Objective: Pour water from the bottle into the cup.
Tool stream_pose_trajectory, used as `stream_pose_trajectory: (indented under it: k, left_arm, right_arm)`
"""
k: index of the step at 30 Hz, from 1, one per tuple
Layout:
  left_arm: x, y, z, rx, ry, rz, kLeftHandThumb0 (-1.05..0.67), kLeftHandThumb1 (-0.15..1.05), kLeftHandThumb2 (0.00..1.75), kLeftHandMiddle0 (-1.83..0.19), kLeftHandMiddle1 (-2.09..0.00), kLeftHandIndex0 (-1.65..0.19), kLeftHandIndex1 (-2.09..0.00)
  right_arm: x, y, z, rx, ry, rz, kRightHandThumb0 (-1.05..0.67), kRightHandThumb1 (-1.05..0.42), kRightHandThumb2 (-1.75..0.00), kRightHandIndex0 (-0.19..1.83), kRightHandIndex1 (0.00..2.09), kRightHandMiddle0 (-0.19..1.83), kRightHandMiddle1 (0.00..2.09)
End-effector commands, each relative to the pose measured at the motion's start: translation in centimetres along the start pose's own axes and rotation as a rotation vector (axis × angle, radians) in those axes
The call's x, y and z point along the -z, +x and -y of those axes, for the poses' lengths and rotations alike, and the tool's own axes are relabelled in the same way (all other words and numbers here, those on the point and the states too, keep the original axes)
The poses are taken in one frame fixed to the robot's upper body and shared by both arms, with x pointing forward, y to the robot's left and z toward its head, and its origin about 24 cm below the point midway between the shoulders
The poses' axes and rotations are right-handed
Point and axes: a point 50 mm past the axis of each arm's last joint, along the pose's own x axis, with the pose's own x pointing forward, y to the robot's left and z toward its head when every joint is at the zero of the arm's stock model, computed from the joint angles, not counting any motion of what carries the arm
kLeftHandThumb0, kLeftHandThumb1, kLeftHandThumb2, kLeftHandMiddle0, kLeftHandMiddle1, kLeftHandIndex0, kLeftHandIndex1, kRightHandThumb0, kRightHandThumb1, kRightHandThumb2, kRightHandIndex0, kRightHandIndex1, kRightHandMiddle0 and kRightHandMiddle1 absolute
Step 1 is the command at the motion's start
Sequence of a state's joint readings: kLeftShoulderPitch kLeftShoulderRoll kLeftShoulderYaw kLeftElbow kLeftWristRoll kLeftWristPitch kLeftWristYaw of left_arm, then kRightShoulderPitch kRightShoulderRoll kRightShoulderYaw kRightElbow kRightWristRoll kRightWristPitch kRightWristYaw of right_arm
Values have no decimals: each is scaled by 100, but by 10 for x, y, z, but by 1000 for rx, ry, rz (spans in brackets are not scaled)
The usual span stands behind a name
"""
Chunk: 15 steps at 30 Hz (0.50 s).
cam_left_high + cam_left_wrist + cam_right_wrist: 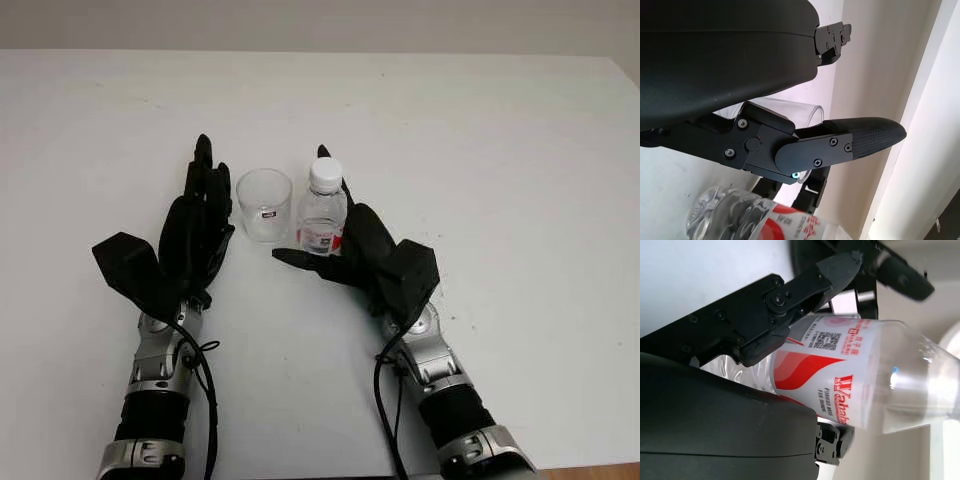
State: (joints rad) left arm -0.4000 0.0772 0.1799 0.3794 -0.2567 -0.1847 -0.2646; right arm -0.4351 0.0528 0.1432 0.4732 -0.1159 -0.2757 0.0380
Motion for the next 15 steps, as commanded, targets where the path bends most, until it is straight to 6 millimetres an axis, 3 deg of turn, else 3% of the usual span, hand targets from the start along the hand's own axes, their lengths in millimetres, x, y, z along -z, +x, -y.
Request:
stream_pose_trajectory:
  k: [1, 4, 6, 9, 15]
  left_arm:
    - [2, -4, -2, -9, -2, -4, -79, 105, 59, 17, -6, 18, -4]
    - [3, -4, -3, -3, 1, -8, -80, 105, 59, 17, -5, 19, -4]
    - [3, -3, -4, -5, 2, -11, -81, 105, 58, 17, -5, 18, -4]
    - [3, -2, -4, -4, 10, -14, -82, 105, 57, 17, -6, 18, -4]
    - [2, -1, -4, 5, 9, -9, -81, 105, 58, 18, -5, 19, -4]
  right_arm:
    - [0, -4, -2, 34, -32, 13, -55, -94, -8, 107, 202, 81, 202]
    - [-1, -5, -1, 70, -84, 17, -54, -104, -22, 171, 209, 157, 209]
    - [-1, -6, 0, 97, -99, 14, -54, -104, -31, 180, 209, 174, 209]
    - [-2, -8, 4, 123, -108, 29, -52, -105, -45, 183, 209, 182, 209]
    - [-1, -12, 9, 154, -105, 36, -50, -105, -45, 183, 209, 183, 209]
